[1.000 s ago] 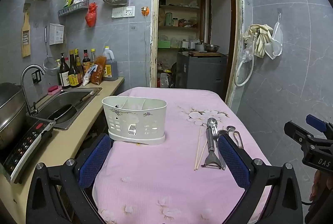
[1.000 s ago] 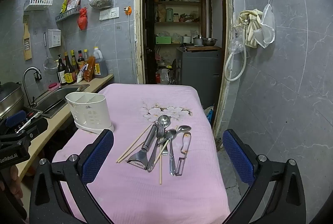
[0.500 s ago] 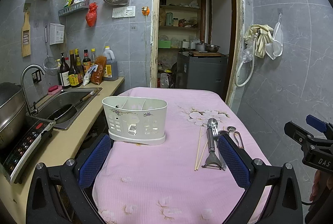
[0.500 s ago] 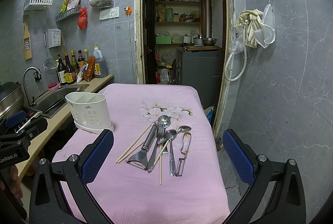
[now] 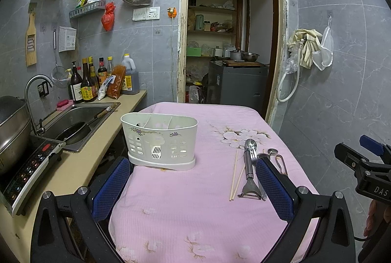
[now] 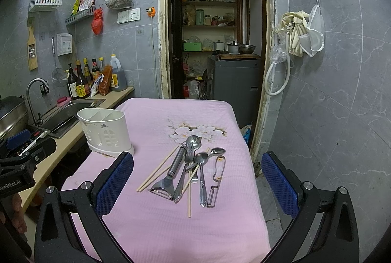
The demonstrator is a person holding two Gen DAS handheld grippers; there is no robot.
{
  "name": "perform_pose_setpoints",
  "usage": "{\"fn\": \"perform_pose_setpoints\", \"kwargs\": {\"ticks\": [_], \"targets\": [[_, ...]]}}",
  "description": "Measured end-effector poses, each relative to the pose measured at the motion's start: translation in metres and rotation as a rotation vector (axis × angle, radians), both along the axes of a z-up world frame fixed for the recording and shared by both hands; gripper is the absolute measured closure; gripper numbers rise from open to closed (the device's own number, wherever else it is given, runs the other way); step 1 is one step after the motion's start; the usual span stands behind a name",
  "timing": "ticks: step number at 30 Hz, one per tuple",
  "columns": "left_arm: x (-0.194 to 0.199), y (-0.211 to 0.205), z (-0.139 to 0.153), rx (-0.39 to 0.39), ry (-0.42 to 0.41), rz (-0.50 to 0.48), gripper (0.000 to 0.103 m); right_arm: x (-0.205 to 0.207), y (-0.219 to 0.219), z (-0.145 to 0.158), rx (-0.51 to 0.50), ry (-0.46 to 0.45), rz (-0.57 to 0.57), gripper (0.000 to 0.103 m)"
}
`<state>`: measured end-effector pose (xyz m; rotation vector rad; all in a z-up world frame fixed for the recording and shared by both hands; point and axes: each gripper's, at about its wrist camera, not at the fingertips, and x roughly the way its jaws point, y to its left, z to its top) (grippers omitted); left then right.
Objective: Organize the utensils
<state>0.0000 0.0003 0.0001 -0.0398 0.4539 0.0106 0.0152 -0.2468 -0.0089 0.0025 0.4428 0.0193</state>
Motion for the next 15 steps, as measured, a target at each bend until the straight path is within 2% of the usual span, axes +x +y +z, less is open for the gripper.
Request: {"fn": "perform_pose_setpoints", "kwargs": {"ticks": [15], "targets": [[-0.0001, 0.0001, 0.0001, -0.001, -0.001, 0.000, 0.000, -0.0014, 0.0006, 0.0013, -0.001, -0.001, 0.000, 0.001]]}}
